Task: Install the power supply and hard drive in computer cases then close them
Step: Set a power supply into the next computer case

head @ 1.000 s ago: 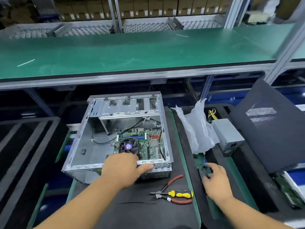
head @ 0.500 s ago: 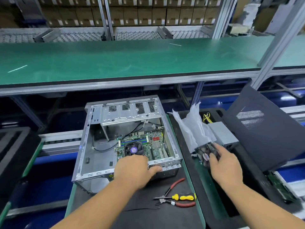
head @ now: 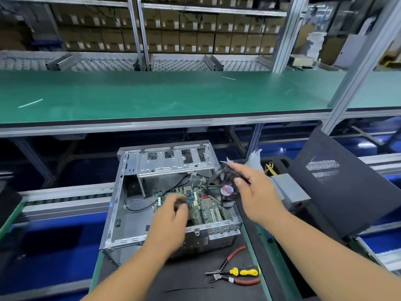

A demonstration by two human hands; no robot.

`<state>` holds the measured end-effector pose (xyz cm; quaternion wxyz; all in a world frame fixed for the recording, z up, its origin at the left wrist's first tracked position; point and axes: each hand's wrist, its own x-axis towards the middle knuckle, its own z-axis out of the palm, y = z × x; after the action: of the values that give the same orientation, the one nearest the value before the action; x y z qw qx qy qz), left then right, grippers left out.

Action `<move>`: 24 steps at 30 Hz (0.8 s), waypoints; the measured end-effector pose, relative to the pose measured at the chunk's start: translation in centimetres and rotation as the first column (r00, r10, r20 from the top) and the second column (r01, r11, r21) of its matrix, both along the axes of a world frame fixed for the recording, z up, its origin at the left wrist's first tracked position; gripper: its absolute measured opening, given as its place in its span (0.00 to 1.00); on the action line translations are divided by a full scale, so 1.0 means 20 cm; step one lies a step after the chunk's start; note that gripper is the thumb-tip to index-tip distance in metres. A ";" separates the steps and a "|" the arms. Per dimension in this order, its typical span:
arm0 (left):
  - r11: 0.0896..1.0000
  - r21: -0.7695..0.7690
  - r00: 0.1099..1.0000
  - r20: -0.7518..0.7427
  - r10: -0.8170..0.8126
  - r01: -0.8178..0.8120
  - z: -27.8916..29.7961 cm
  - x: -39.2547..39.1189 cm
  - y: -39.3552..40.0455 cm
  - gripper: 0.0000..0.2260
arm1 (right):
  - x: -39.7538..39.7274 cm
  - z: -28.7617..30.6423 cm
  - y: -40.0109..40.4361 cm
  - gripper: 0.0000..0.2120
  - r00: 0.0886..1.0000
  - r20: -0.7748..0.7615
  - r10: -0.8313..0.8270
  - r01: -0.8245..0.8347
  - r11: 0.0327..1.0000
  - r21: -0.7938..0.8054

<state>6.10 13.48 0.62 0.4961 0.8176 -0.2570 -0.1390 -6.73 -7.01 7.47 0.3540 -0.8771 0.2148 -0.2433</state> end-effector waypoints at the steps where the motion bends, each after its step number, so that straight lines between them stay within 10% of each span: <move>1: 0.991 -0.112 0.992 -0.113 0.063 -0.076 0.01 0.03 0.00 0.06 | 0.03 -0.01 0.02 0.21 1.000 -0.019 0.023 -0.023 1.000 -0.009; 4: 0.974 -0.198 0.981 -0.178 0.077 -0.113 0.05 0.10 0.03 0.13 | 0.13 -0.03 0.08 0.20 0.997 -0.035 0.072 -0.072 0.997 -0.009; 8: 0.998 -0.028 0.990 0.135 -0.047 0.052 0.09 0.15 0.05 0.22 | 0.21 -0.01 0.14 0.19 0.982 -0.118 0.145 -0.172 0.949 -0.263; 12: 0.970 -0.050 0.971 0.042 -0.236 0.238 0.18 0.16 -0.02 0.12 | 0.30 0.05 0.21 0.19 0.865 -0.418 0.276 -0.448 0.801 -0.397; 20: 0.974 -0.123 0.922 -0.317 -0.222 0.192 0.09 0.25 0.05 0.05 | 0.29 -0.11 0.16 0.21 0.973 -0.204 0.111 -0.099 0.993 0.067; 24: 0.931 0.187 0.933 -0.245 -0.264 0.312 0.08 0.28 0.08 0.03 | 0.29 -0.23 0.10 0.13 0.893 -0.410 0.187 -0.141 0.980 0.141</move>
<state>11.78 15.04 2.15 0.4001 0.8013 -0.3019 -0.3267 -1.01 -4.94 2.93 0.3652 -0.9035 0.2241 -0.0056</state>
